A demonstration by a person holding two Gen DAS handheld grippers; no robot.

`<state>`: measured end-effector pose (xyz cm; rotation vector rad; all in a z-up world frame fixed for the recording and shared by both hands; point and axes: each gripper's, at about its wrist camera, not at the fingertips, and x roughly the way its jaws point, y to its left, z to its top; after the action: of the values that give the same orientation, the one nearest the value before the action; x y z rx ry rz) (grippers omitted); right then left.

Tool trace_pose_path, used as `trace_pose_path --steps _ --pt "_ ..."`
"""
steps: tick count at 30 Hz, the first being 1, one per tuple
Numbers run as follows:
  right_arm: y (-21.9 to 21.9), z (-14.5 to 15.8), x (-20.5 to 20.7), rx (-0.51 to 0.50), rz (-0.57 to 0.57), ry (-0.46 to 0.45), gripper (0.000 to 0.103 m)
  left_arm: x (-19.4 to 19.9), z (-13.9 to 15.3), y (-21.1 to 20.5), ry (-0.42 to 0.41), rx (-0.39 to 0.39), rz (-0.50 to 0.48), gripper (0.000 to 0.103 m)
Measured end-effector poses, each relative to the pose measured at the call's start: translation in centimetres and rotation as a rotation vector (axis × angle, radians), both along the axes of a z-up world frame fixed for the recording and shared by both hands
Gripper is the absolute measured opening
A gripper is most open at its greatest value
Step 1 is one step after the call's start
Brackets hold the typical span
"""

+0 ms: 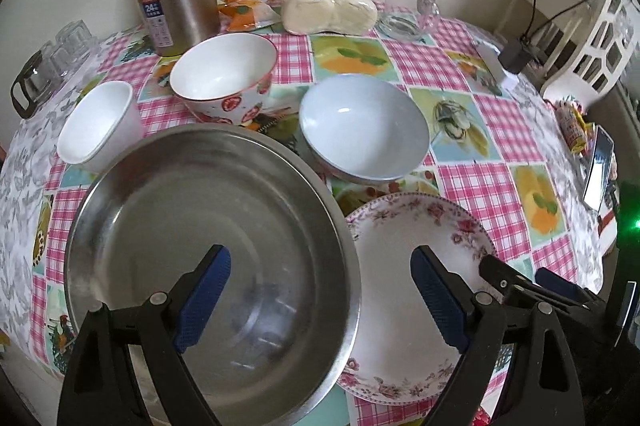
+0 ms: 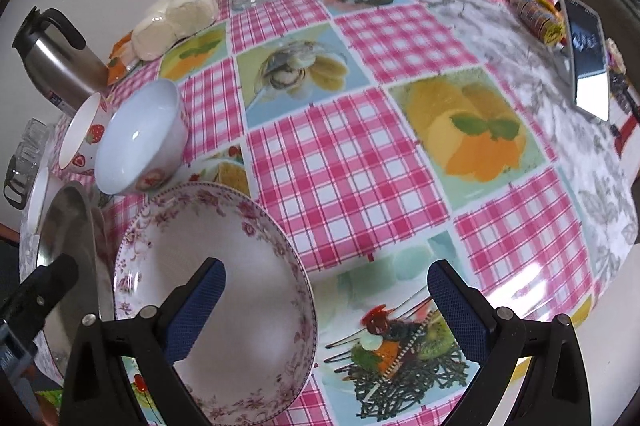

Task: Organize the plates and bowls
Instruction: 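Grasp the floral-rim round plate rim with the right tool and lift it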

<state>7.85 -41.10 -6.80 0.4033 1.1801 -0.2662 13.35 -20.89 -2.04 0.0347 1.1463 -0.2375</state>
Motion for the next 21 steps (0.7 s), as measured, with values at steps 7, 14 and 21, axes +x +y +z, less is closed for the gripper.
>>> trace_pose_path --steps 7,14,21 --pt "-0.2 -1.6 0.0 0.098 -0.012 0.013 0.083 0.3 -0.8 0.2 0.027 0.011 0.017 0.092" --pt "-0.4 -2.1 0.3 0.138 -0.002 0.001 0.032 0.4 -0.8 0.3 0.022 0.006 0.028 0.092" --pt "-0.2 -1.8 0.6 0.14 0.016 -0.027 0.018 0.3 -0.5 0.2 0.01 0.0 0.025 0.092"
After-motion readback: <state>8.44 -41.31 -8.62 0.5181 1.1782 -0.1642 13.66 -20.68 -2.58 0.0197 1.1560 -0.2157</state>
